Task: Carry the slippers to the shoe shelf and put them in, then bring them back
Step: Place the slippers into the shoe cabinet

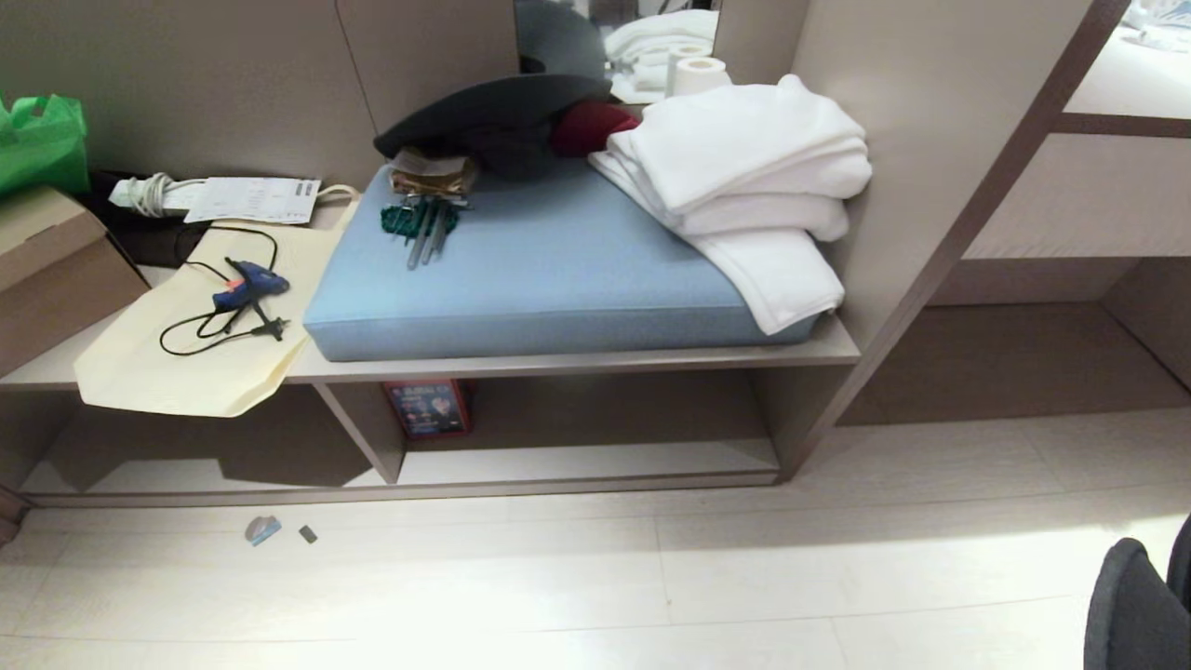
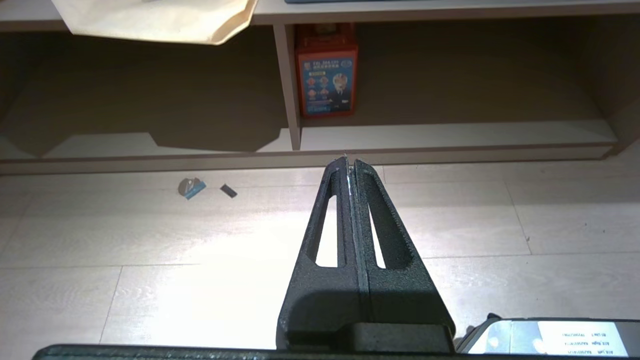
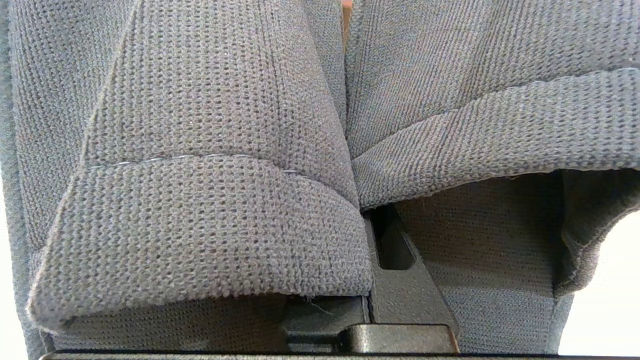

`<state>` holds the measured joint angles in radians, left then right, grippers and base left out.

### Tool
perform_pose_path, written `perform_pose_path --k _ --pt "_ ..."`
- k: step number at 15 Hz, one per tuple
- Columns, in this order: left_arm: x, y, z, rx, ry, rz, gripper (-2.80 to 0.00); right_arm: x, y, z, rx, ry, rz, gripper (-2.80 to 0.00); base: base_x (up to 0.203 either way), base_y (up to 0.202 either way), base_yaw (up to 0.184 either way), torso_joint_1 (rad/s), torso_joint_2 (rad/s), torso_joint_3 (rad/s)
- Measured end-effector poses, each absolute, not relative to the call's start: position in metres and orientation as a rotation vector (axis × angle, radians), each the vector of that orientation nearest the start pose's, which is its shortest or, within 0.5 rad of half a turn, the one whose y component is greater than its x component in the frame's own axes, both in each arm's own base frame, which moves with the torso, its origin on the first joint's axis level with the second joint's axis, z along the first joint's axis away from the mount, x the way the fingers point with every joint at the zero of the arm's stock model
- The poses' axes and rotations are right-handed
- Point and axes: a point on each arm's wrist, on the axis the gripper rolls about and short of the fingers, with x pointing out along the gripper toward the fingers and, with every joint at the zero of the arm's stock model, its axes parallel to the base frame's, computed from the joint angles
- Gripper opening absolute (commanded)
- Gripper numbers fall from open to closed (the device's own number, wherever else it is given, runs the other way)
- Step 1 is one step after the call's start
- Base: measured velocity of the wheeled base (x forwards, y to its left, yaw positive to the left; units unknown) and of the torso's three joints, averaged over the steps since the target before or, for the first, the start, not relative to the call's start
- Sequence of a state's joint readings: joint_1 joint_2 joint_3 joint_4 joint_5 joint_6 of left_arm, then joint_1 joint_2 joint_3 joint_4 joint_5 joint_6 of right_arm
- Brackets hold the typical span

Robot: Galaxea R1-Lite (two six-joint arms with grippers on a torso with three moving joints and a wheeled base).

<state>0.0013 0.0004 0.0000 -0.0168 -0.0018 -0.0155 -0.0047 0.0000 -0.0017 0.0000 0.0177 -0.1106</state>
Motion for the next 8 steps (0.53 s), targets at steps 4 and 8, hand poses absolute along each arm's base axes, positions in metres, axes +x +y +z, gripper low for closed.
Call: perform_pose_path --k 4,8 --pt "-0.0228 -0.0001 0.0775 -0.02 -0.019 -0.001 -2.8 -0.0229 0.0005 0.076 -0.109 -0.002 0.013 -2.8 0.0 0.0 0.0 0.005 0.0 -0.199" --pt "-0.0228 -0.0001 0.0775 -0.021 -0.019 0.0 -2.8 -0.0229 0.0005 0.076 -0.11 -0.002 0.013 -2.8 0.0 0.0 0.0 0.005 0.0 -0.199"
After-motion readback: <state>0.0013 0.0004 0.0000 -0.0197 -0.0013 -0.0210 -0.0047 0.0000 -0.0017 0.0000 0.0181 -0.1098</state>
